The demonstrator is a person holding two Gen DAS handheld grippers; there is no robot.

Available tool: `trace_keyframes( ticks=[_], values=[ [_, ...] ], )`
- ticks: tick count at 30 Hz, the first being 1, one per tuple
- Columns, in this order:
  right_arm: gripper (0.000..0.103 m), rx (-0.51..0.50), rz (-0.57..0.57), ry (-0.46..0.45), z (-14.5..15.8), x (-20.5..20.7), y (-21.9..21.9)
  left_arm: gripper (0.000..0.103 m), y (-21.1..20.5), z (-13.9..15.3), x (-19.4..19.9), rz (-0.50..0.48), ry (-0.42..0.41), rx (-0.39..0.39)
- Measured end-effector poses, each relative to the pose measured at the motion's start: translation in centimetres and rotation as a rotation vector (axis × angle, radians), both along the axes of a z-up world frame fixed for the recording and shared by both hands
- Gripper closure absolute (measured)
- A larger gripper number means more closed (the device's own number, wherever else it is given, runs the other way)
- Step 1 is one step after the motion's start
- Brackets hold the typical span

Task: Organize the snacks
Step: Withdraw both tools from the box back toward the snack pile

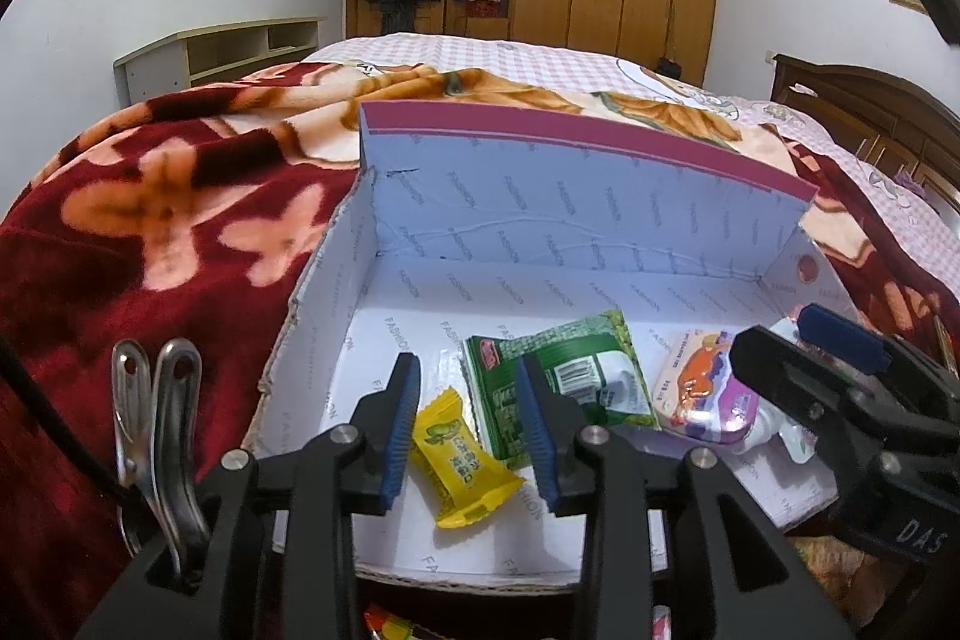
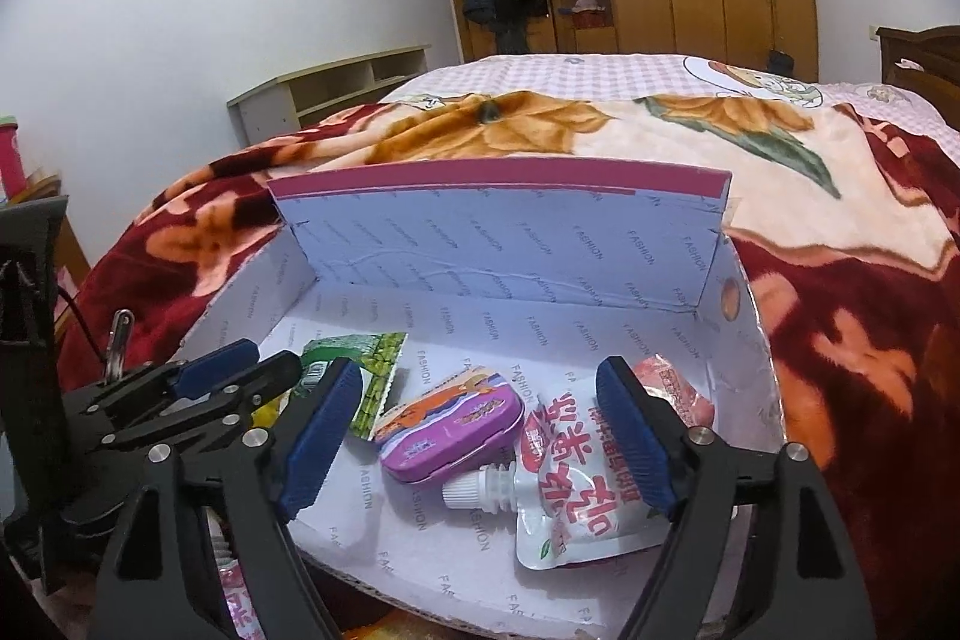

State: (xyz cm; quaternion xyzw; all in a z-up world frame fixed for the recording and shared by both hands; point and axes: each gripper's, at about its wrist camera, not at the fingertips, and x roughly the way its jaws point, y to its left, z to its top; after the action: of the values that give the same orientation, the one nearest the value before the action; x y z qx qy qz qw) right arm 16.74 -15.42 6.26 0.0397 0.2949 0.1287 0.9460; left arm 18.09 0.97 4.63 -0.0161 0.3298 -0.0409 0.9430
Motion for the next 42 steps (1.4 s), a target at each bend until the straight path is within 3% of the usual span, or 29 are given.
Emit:
trace_keyframes(
  ticks=[8, 10, 12, 21, 31, 42],
  values=[
    [0.020, 0.034, -0.022, 0.002, 0.5, -0.8, -0.7, 0.058, -0.3, 0.3, -0.7, -0.022, -0.009, -0.006],
    [0.020, 0.045, -0.023, 0.003, 0.7, -1.1, -0.9, 0.040, -0.5, 0.6, -1.2, -0.028, -0.012, -0.003],
    [0.020, 0.053, -0.021, -0.001, 0.9, -1.5, -1.1, 0.031, -0.6, 0.9, -1.7, -0.023, -0.021, -0.002],
    [0.020, 0.044, 0.015, -0.035, 2.2, -4.2, -0.4, 0.031, -0.1, 2.2, -4.0, -0.022, -0.015, -0.032],
    [0.020, 0.066, 0.014, -0.044, 2.7, -7.4, -0.9, 0.031, 0.0, 3.1, -7.0, -0.040, -0.016, -0.011],
    [0.020, 0.068, -0.002, 0.002, 1.7, -10.7, -1.7, 0.031, 1.9, 1.6, -9.8, -0.030, 0.047, -0.044]
  ],
)
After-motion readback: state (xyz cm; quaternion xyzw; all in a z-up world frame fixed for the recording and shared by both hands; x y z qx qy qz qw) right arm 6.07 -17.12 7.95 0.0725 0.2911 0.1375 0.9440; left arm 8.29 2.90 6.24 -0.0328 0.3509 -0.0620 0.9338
